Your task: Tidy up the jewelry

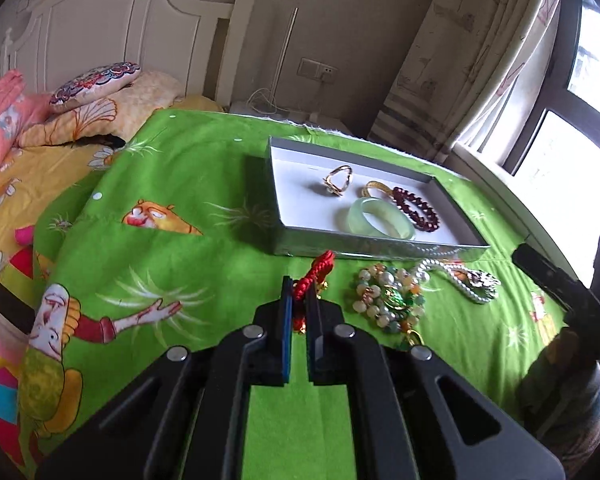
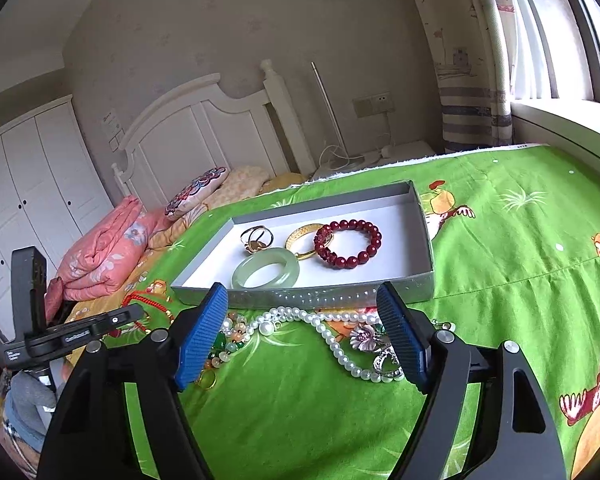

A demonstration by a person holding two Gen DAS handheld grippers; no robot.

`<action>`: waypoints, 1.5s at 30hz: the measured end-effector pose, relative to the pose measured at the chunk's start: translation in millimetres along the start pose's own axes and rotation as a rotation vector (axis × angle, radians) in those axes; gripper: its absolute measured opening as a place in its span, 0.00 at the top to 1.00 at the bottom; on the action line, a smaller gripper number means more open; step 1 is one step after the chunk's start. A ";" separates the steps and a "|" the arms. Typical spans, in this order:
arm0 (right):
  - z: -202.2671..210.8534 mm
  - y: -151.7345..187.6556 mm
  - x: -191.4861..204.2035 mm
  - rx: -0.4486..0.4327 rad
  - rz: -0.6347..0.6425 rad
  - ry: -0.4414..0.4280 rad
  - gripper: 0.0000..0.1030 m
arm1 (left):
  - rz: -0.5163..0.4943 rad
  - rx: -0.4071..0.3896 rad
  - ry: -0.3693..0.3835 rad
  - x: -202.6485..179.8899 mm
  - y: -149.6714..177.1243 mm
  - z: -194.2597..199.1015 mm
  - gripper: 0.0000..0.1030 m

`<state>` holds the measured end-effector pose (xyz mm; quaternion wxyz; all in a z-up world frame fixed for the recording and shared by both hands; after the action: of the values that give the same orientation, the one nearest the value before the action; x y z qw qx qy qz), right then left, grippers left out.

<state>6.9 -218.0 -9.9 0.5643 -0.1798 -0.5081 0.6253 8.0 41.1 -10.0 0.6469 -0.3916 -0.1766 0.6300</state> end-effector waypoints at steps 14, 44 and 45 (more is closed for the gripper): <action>-24.6 16.3 50.8 0.137 0.153 0.008 0.45 | 0.017 0.006 0.011 1.2 26.3 -3.1 0.95; -88.2 59.7 73.7 0.402 0.143 0.047 0.89 | 0.053 -0.053 0.100 3.3 23.2 9.6 0.88; -85.9 59.5 77.0 0.389 0.159 0.038 0.89 | 0.055 -0.052 0.099 3.7 23.2 9.3 0.87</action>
<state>21.4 -103.4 -68.9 0.5468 -0.1188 -0.3515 0.7505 -13.9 44.9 -22.1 0.6270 -0.4436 -0.1498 0.6226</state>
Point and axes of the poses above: each gripper's, at about its wrist camera, not at the fingertips, and z roughly against the way its jaws point, x to its left, y to its underside, the point moved 8 cm from there along -z, roughly the way its jaws point, and after that the axes turned 2 degrees about -y, right-handed, at the moved point
